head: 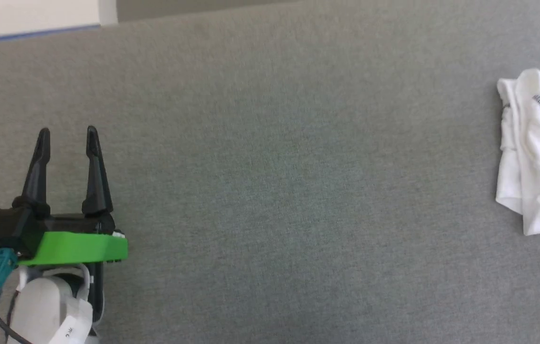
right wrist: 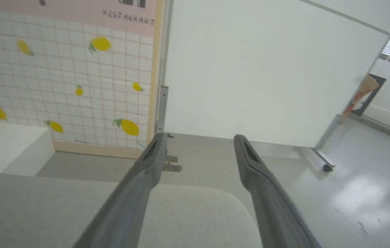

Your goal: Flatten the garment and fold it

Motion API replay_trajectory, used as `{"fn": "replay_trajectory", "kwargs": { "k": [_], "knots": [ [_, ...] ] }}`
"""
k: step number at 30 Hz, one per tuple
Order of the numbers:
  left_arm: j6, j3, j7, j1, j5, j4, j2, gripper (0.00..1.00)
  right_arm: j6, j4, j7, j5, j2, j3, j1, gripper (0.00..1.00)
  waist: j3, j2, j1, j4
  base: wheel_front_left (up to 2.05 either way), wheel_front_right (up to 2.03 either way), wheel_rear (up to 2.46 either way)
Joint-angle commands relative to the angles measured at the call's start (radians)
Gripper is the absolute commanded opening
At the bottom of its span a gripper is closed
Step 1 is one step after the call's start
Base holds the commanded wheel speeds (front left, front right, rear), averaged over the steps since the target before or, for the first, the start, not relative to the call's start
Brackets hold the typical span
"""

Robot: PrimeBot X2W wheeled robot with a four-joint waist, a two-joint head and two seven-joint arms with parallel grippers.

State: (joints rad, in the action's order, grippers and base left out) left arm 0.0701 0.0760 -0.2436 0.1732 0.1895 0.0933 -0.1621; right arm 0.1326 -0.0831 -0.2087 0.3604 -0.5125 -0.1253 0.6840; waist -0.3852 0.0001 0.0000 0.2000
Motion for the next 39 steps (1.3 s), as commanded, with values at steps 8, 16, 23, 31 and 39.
{"fn": "replay_trajectory", "kwargs": {
  "k": [8, 16, 23, 31, 39],
  "knots": [
    [-0.045, 0.012, -0.015, -0.019, -0.012, -0.041, 0.024, 1.0, -0.002, 0.201, 0.229, -0.013, 0.277, 0.076, -0.124, 1.0, 0.179, -0.0001, 0.0, -0.098, 0.0, 0.0, 0.0],
    [-0.055, -0.003, -0.017, -0.017, -0.028, -0.078, 0.038, 1.0, -0.002, 0.165, 0.384, -0.102, 0.433, 0.131, -0.308, 1.0, 0.232, -0.0001, 0.0, -0.167, 0.0, 0.0, 0.0],
    [-0.051, -0.027, -0.018, 0.006, -0.037, -0.116, 0.052, 1.0, -0.002, 0.067, 0.45, -0.102, 0.461, 0.065, -0.44, 1.0, 0.26, -0.0001, 0.0, -0.21, 0.0, 0.0, 0.0],
    [-0.042, -0.055, -0.018, 0.001, -0.052, -0.169, 0.067, 1.0, -0.002, -0.01, 0.468, -0.101, 0.462, 0.047, -0.546, 1.0, 0.291, -0.0001, 0.0, -0.218, 0.0, 0.0, 0.0],
    [-0.042, -0.072, -0.018, -0.019, -0.047, -0.223, 0.084, 1.0, -0.002, -0.059, 0.47, -0.119, 0.462, 0.07, -0.609, 1.0, 0.308, -0.0001, 0.0, -0.208, 0.0, 0.0, 0.0]
  ]
}}
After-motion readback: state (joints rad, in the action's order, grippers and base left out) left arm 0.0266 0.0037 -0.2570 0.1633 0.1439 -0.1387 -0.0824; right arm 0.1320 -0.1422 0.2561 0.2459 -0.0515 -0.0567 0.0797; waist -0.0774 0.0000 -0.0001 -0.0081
